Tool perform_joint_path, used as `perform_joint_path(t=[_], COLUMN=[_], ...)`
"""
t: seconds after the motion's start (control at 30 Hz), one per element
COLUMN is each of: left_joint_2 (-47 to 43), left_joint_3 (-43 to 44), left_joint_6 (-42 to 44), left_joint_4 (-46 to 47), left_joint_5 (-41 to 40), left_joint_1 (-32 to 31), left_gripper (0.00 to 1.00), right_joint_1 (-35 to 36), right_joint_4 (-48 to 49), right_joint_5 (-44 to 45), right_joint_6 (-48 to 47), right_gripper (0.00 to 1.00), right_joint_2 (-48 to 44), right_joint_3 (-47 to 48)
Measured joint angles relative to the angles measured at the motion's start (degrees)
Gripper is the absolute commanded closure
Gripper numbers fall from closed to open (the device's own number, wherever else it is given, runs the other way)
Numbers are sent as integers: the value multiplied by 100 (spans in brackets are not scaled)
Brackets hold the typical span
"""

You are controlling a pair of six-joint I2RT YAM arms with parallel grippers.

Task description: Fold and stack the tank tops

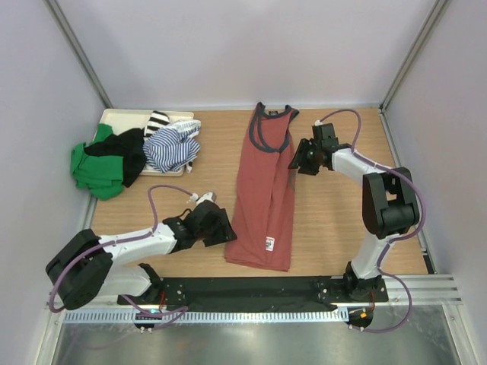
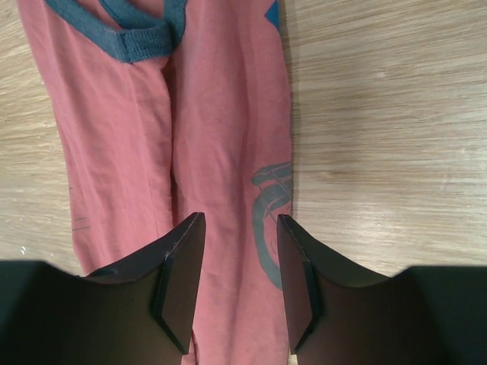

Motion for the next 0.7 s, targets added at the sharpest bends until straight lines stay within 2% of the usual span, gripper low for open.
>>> perform_joint_path(t=[0.13, 0.33, 0.37, 0.4, 0.5, 0.53, 0.67, 0.7], left_joint_2=[293, 557, 575, 575, 575, 568, 555, 544], left_joint_3=[-2, -9, -22, -33, -173, -199, -361, -415], left_joint_6=[-70, -184, -184, -214, -247, -302, -592, -688], left_joint_4=[490, 881, 925, 938, 975, 1021, 1344, 1453], left_joint_5=[247, 409, 428, 435, 444, 433, 264, 162], left_joint_1=[-4, -61, -68, -72, -122, -155, -472, -599], left_gripper=[49, 65, 78, 88, 97, 100, 100, 95], right_joint_1=[0, 0, -2, -7, -7, -9, -28, -28], right_joint_4=[-4, -133, -149, -179, -256, -295, -603, -730], right_joint_5=[0, 31, 4, -11, -52, -57, -57, -50], right_joint_6=[7, 33, 48, 52, 74, 87, 116, 111], right_gripper=[52, 61, 67, 77, 98, 99, 99, 93], right_joint_2=[177, 846, 962, 1034, 1296, 1375, 1698, 1797], right_joint_3=[59, 455, 605, 678, 988, 1091, 1635, 1818])
